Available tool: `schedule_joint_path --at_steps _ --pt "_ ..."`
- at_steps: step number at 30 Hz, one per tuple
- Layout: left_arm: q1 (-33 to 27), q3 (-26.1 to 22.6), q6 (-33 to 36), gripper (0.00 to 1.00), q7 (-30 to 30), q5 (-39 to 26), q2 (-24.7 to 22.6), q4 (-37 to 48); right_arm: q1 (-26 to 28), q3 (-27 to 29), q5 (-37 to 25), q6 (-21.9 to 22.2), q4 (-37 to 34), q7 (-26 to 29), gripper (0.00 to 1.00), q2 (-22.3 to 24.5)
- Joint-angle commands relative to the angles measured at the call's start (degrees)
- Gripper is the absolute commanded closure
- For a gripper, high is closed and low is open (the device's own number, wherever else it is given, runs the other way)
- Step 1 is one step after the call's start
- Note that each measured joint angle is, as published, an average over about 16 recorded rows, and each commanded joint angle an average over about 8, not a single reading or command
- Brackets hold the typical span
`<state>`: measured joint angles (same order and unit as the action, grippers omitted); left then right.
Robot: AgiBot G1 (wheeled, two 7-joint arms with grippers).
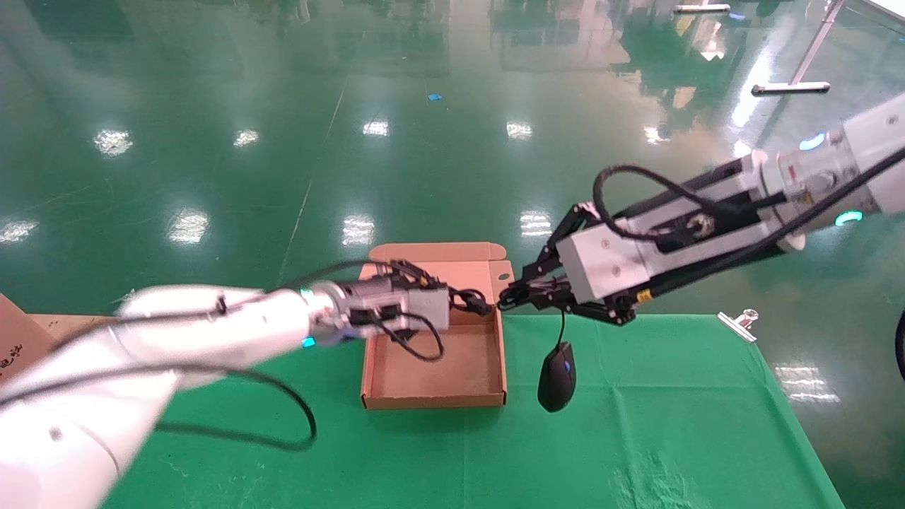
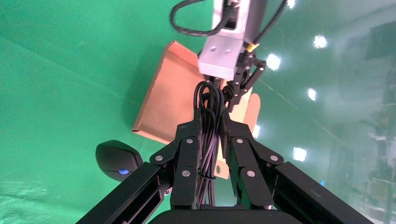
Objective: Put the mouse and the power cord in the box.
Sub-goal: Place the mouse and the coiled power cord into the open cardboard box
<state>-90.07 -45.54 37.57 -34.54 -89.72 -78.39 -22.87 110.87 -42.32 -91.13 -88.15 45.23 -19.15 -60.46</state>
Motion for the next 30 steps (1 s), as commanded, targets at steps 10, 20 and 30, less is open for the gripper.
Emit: schedule_joint_path --at_steps 10,20,30 --pt "5.0 -6.5 -2.7 0.0 -3.0 7.7 0.0 -2.4 -4.0 -0.6 -0.4 2.6 -2.0 -2.3 1.0 0.4" --pt "4.2 -10.4 -3.3 0.0 -5.4 13.5 0.0 -1.0 -4.5 -0.8 0.0 2.6 -4.7 -4.1 1.0 -1.3" --pt "1.9 -11.6 -2.4 0.0 -8.0 19.4 1.4 -0.1 -3.2 -1.3 -0.3 2.3 -4.0 -2.7 1.0 -3.5"
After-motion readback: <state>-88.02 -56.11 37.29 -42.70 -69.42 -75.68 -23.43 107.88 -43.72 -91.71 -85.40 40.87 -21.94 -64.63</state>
